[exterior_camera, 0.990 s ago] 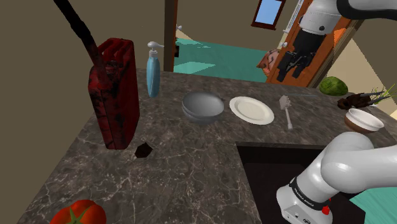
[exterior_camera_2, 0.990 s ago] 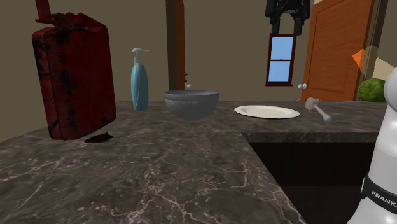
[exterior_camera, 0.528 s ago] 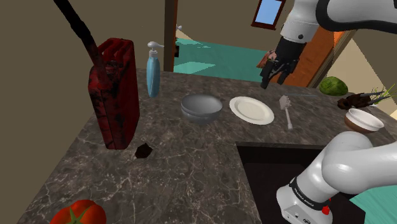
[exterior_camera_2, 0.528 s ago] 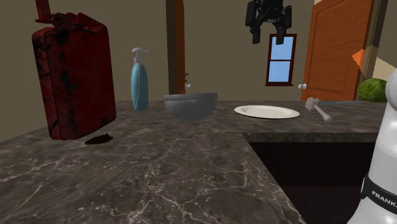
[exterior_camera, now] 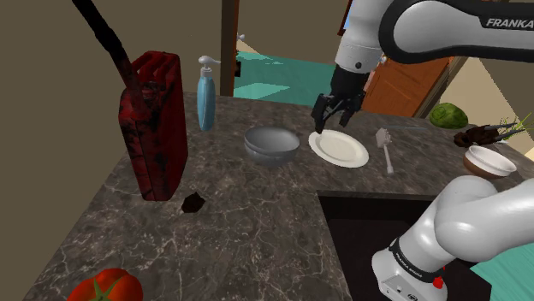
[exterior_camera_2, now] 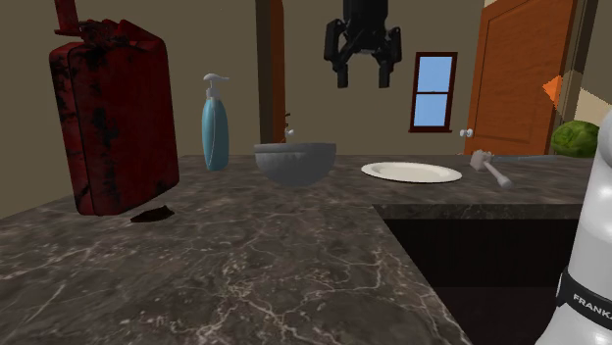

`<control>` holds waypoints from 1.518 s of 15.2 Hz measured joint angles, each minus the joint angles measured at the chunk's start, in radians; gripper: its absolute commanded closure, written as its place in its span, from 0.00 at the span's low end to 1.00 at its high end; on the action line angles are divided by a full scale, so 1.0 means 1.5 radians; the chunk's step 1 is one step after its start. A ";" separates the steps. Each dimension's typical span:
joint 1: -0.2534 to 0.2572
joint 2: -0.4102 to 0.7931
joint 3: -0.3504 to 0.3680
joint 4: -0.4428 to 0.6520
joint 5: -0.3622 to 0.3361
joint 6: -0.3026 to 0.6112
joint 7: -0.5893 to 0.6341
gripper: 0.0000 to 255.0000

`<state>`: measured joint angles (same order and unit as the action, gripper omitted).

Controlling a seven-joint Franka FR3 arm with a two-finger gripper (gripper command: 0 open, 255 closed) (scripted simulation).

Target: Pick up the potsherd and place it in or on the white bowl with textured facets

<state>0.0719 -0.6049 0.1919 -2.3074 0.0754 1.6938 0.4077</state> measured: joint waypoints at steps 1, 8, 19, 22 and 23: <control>0.004 0.012 0.012 0.001 0.006 0.011 0.013 0.00; 0.022 0.138 0.093 0.051 0.021 0.085 0.101 0.00; 0.052 0.390 0.198 0.198 -0.044 0.172 0.261 0.00; 0.071 0.475 0.214 0.261 -0.084 0.182 0.309 0.00; 0.081 0.502 0.218 0.284 -0.097 0.181 0.326 0.00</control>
<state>0.1930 0.1488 0.5190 -1.8812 -0.0702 1.9658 0.8964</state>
